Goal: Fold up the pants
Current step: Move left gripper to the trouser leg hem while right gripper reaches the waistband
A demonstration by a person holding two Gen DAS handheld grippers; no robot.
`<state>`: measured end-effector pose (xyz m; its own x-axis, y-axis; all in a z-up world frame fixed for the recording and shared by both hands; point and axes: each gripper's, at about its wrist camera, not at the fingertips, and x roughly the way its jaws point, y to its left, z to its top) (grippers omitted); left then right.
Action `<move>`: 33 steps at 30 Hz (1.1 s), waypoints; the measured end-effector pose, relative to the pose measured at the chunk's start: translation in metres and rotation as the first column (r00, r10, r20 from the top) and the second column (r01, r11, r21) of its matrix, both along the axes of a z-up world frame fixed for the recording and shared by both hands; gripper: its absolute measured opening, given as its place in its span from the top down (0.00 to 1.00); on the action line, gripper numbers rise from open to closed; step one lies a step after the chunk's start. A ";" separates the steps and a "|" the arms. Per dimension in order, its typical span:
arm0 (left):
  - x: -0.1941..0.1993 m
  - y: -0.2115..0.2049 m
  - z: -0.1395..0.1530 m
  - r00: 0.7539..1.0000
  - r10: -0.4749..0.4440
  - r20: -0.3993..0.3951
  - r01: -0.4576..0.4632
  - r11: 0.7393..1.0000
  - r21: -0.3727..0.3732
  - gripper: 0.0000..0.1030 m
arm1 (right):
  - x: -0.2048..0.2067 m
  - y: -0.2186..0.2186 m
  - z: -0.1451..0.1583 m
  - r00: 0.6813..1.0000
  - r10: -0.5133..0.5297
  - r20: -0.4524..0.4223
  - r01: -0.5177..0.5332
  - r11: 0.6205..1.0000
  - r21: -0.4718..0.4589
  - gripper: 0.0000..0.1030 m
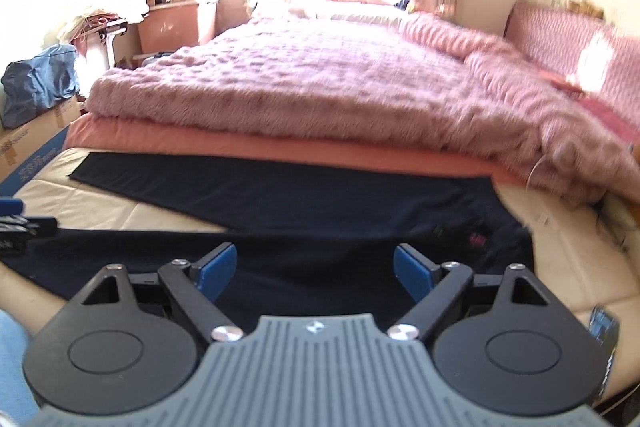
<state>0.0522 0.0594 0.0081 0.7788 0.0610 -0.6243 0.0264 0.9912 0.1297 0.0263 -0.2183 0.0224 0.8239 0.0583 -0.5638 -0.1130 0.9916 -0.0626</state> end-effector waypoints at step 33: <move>0.012 0.123 -0.160 0.744 -0.315 -0.589 0.646 0.563 0.516 0.43 | 0.083 -0.112 -0.136 0.986 0.096 -0.138 -0.137 0.932 -0.335 0.71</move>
<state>0.0641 0.1827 -0.1517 0.5132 0.2664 -0.8159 0.6823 0.4501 0.5761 0.1094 -0.3304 -0.1139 0.7495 -0.0637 -0.6589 -0.2537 0.8917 -0.3748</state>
